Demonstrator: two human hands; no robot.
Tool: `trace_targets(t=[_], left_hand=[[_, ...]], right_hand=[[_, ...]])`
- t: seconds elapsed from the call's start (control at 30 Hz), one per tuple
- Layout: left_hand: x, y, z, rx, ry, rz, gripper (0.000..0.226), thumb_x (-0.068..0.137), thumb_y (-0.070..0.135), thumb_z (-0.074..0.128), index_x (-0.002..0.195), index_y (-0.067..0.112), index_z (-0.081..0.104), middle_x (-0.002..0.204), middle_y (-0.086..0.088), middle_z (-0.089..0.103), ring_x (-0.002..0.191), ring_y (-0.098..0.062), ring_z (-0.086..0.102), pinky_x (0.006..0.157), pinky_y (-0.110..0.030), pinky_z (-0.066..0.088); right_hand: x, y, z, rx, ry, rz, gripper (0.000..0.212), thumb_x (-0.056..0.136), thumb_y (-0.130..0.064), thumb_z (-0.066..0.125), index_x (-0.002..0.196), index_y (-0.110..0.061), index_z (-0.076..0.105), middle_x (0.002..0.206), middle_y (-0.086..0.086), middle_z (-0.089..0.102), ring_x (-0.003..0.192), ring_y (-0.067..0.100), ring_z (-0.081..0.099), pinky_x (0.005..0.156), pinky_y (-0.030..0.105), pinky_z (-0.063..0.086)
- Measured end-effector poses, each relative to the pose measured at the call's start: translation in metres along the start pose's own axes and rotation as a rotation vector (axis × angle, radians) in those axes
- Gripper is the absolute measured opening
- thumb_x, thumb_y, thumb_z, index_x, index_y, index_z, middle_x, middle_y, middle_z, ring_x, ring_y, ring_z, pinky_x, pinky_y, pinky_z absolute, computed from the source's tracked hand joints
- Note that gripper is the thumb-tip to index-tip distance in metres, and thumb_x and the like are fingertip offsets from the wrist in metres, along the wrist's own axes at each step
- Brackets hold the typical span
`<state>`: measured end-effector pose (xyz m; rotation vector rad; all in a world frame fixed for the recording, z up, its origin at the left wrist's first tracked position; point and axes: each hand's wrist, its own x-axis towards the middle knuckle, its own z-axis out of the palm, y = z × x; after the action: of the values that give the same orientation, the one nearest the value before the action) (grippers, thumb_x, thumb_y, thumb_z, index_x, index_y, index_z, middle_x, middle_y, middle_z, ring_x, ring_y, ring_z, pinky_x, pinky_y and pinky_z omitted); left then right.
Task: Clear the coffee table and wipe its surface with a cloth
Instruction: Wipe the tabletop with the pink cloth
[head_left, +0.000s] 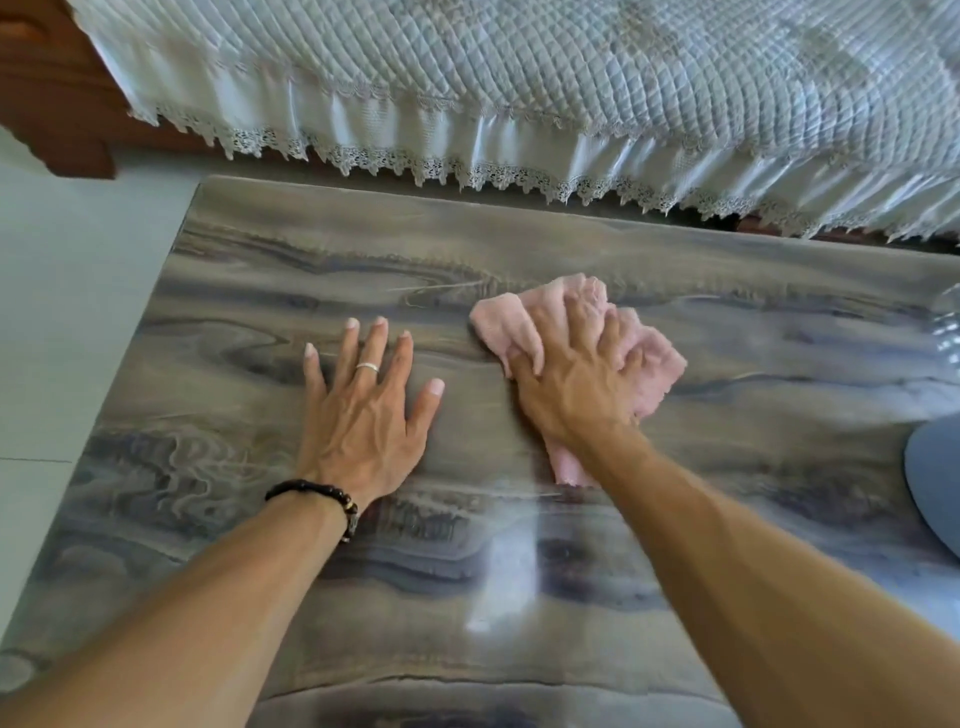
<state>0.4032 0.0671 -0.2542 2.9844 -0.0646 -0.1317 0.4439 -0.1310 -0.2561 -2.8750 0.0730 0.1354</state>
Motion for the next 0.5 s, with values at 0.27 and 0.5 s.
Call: trace_targets(t=[0.27, 0.5], left_hand=[[0.051, -0.006, 0.002, -0.009, 0.029, 0.017, 0.080, 0.087, 0.061, -0.001, 0.150, 0.018, 0.025, 0.159, -0.005, 0.017, 0.147, -0.027, 0.005, 0.114, -0.059, -0.002], [0.082, -0.004, 0.002, -0.043, 0.052, 0.003, 0.079, 0.090, 0.060, 0.000, 0.149, 0.016, 0.027, 0.159, -0.006, 0.018, 0.147, -0.027, 0.007, 0.113, -0.061, -0.003]], right_hand=[[0.022, 0.013, -0.002, -0.114, 0.016, -0.295, 0.057, 0.090, -0.059, 0.039, 0.144, -0.043, 0.031, 0.158, 0.000, 0.020, 0.143, 0.039, 0.016, 0.105, 0.069, 0.022], [0.004, -0.014, 0.010, -0.159, -0.009, -0.404, 0.059, 0.092, -0.058, 0.037, 0.148, -0.042, 0.029, 0.161, 0.004, 0.019, 0.146, 0.046, 0.010, 0.107, 0.075, 0.013]])
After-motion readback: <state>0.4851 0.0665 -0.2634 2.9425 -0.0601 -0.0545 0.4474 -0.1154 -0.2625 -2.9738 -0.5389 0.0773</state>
